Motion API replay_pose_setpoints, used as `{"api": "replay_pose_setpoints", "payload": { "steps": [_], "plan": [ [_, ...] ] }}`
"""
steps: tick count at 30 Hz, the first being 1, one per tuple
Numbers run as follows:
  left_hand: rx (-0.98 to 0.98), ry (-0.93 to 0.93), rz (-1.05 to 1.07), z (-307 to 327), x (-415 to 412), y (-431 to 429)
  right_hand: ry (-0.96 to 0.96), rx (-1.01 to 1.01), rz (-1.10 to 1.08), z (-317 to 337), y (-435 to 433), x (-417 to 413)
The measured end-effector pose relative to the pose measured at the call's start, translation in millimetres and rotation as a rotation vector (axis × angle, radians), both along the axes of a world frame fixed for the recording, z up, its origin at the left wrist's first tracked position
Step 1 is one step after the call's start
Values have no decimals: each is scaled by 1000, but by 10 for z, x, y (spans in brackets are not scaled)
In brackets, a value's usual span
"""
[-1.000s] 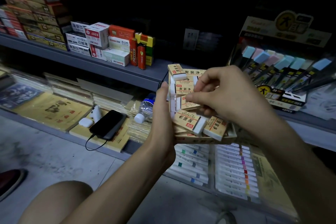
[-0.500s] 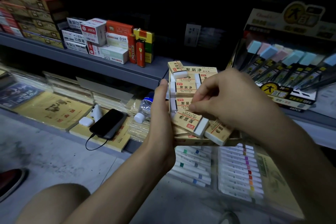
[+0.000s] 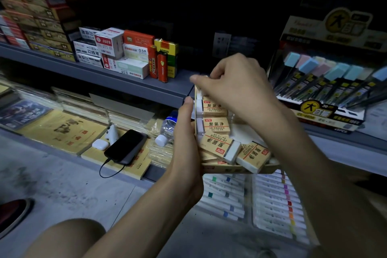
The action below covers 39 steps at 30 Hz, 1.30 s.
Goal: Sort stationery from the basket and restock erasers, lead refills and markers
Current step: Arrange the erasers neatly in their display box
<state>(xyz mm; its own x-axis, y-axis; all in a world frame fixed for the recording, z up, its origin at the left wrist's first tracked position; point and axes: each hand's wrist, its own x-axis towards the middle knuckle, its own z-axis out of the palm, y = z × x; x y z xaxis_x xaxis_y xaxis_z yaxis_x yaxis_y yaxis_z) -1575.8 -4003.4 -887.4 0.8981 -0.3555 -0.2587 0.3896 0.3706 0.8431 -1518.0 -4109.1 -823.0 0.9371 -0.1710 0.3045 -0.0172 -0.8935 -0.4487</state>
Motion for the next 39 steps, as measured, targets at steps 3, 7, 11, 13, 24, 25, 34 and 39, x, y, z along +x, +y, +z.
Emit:
{"api": "replay_pose_setpoints", "payload": {
  "steps": [3,7,11,13,24,25,34,39],
  "plan": [
    [-6,-14,5,6,2,-4,83,-132,-62,-36,75,94],
    [-6,-28,-12,-7,15,-3,101,-170,-46,26,54,56],
    [0,-26,-13,-9,19,3,24,-9,28,120,-81,-100],
    [-1,-24,-15,-5,13,7,57,154,89,205,-167,-204],
    [-1,4,25,25,-10,-21,233,1112,259,308,-431,-499],
    [-1,6,26,28,-13,-28,223,1155,261,313,-435,-513],
    [-20,4,31,9,-9,-36,231,514,264,197,-344,-570],
    [0,-26,34,5,1,-30,87,206,190,38,-253,-505]
  ]
}}
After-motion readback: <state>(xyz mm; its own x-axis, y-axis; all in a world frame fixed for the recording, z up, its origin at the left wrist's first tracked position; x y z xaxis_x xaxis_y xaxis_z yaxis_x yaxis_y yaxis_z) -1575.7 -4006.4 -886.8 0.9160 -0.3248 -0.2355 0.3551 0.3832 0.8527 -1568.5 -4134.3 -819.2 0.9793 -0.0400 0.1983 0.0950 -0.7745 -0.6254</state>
